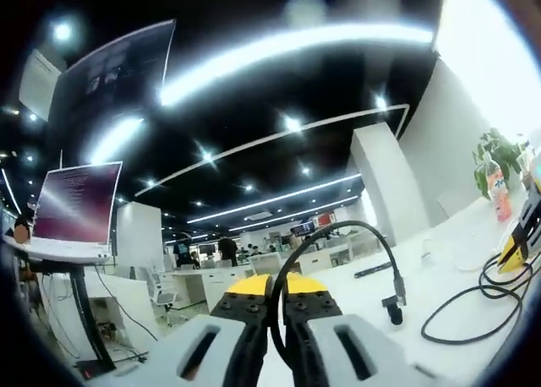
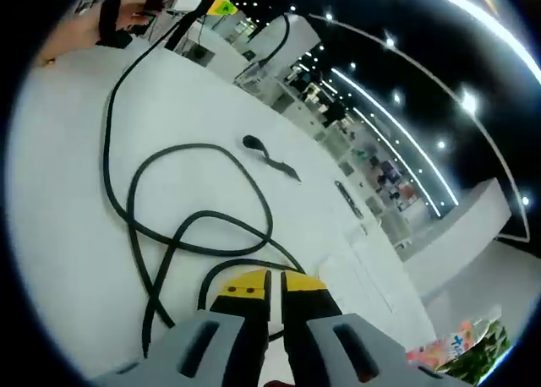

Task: Coil the Type-C to USB data cable on the desktop and secure it with Velcro straps.

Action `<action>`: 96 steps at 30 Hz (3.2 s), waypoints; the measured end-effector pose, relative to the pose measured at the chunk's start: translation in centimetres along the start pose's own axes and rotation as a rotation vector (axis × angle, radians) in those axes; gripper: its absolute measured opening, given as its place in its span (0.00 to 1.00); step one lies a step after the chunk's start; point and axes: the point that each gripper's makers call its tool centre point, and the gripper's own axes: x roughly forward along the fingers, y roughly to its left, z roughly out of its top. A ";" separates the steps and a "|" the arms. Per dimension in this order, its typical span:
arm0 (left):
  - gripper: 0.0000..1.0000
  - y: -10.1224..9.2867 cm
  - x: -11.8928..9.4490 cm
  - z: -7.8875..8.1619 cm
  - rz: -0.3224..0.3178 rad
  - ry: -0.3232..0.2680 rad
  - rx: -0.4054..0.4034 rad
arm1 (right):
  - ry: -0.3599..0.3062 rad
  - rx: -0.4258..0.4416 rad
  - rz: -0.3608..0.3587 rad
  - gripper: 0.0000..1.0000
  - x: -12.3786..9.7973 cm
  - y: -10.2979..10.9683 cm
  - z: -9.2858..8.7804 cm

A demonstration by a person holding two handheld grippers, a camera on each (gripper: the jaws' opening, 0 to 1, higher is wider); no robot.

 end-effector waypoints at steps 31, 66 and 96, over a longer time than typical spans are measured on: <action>0.05 0.2 -0.2 0.0 0.006 0.001 0.003 | -0.095 0.185 0.253 0.02 -3.0 2.3 2.9; 0.05 -1.1 -0.8 3.6 -0.085 -0.144 -0.112 | -0.165 0.268 0.188 0.15 3.3 -1.0 3.3; 0.05 -6.8 -2.6 6.1 -0.275 -0.244 -0.021 | -0.134 0.372 0.274 0.00 6.9 0.0 3.1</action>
